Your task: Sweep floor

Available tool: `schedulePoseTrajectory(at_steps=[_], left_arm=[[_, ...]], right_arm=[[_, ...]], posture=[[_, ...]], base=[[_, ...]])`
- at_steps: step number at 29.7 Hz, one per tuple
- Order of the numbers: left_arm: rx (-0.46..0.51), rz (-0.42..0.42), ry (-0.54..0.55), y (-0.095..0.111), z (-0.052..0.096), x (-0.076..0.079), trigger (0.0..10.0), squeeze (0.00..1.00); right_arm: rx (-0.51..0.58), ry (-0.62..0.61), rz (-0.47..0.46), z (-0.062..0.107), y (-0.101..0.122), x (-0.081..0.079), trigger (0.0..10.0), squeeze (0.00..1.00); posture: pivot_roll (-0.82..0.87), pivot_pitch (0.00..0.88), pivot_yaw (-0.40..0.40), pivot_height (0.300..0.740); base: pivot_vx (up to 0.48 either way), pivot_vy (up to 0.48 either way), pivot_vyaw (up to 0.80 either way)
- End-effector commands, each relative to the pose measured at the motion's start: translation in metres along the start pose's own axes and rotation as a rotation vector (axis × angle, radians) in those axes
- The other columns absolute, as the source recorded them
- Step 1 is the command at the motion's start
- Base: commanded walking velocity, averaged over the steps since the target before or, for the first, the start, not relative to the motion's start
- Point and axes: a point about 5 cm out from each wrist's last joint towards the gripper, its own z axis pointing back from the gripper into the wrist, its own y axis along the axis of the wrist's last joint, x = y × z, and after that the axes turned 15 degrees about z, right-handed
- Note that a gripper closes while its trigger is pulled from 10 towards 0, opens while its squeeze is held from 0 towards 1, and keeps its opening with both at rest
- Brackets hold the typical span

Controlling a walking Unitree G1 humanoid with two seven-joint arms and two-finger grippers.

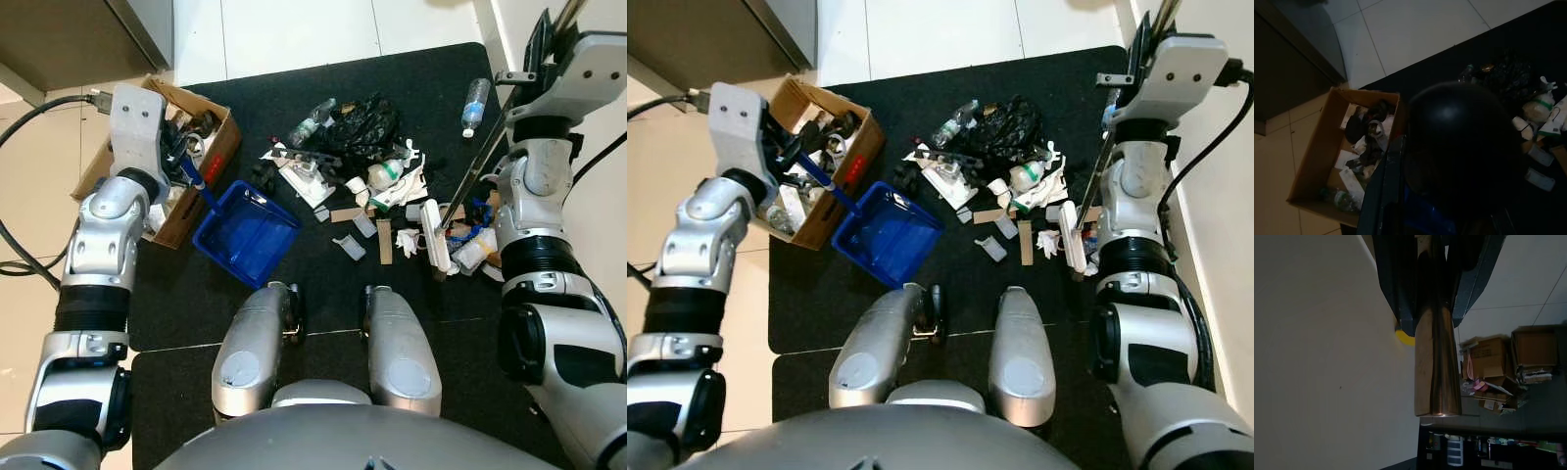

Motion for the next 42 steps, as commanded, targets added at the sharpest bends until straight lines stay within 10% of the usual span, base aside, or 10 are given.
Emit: schedulePoseTrajectory(at_steps=[1,17,33,42], left_arm=[[-0.064,-0.022,0.044,-0.009,0.002,-0.011,10.0,0.0],[0.211,0.139,0.287,0.046,-0.004,-0.029,10.0,0.0],[0.16,0.294,0.264,0.024,-0.024,0.017,10.0,0.0],[0.095,0.26,0.304,0.018,-0.023,0.016,10.0,0.0]], right_arm=[[0.014,-0.002,-0.003,0.001,0.001,-0.001,10.0,0.0],[0.017,-0.005,-0.002,0.001,0.001,-0.001,10.0,0.0],[0.015,0.002,-0.004,0.001,0.001,-0.004,10.0,0.0],[0.01,-0.004,-0.002,0.003,-0.001,-0.003,10.0,0.0]], posture=[[0.07,0.137,0.118,0.74],[0.07,0.127,0.116,0.74],[0.05,0.126,0.114,0.74],[0.06,0.133,0.124,0.74]], base=[[0.0,0.0,0.0],[0.0,0.0,0.0],[0.0,0.0,0.0],[0.0,0.0,0.0]])
